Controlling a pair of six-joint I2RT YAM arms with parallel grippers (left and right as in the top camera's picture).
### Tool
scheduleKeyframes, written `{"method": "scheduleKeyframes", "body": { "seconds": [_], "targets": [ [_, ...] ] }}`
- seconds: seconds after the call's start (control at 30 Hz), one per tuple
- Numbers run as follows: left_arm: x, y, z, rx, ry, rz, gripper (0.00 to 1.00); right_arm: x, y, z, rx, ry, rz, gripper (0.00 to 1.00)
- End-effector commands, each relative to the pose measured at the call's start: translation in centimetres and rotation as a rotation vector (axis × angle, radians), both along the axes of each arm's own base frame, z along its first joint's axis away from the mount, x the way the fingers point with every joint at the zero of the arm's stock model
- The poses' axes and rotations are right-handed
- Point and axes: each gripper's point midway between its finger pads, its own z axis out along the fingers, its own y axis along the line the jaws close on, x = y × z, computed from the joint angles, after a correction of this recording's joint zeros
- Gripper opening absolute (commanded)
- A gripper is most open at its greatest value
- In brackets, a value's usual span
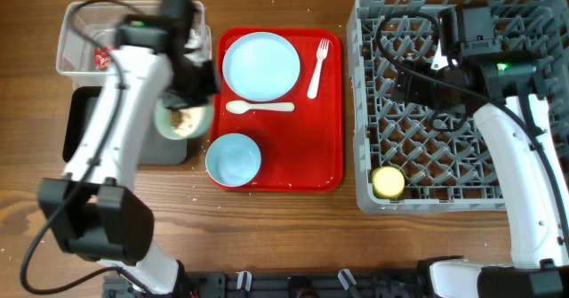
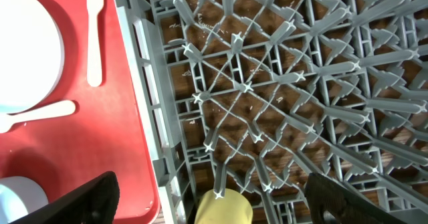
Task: Sort waste into correct bins and load items into the dishwasher rack
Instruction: 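Tip the bowl over the black tray to dump the food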
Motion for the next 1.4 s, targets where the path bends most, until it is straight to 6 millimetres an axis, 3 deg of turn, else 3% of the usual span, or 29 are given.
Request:
{"method": "scheduleKeyframes", "body": {
  "seconds": [0.0, 0.07, 0.23, 0.47, 0.7, 0.83, 1.0, 1.13, 1.23, 1.37],
  "targets": [
    [0.9, 3.4, 0.9, -0.177, -0.068, 0.009, 0.04, 0.2, -0.6, 0.5, -0.023, -0.014, 0.000, 0.91],
    [1.0, 6.2, 0.4, -0.292, -0.105, 0.048, 0.04, 0.2, -0.6, 0.5, -0.023, -0.014, 0.000, 0.91],
    [2.8, 10.9, 0.8, -0.603, -0.339, 0.150, 0.04, 0.2, -0.5, 0.5, -0.022, -0.017, 0.000, 0.91],
    [3.0, 15.0, -1.8, -0.793, -0.448, 0.276, 0.04, 0.4, -0.5, 0.6, -0.031, -0.026, 0.024, 0.91],
    [2.2, 18.7, -1.7, -1.002, -0.519, 0.414, 0.04, 0.6, -0.4, 0.7, -0.027, -0.032, 0.025, 0.91],
    [1.9, 19.8, 0.5, -1.193, -0.588, 0.464, 0.04, 0.6, -0.4, 0.7, -0.023, -0.035, 0.027, 0.91],
    [0.6, 20.2, 1.1, -1.283, -0.514, 0.591, 0.04, 0.6, -0.3, 0.7, -0.021, -0.032, 0.029, 0.91],
    [0.3, 20.1, 2.0, -1.338, -0.522, 0.613, 0.04, 0.5, -0.3, 0.6, -0.021, -0.028, 0.029, 0.91],
    [0.3, 20.1, 2.0, -1.285, -0.599, 0.539, 0.04, 0.5, -0.3, 0.6, -0.021, -0.028, 0.029, 0.91],
    [0.2, 19.7, 2.0, -1.287, -0.579, 0.544, 0.04, 0.5, -0.3, 0.6, -0.021, -0.029, 0.029, 0.91]
  ]
}}
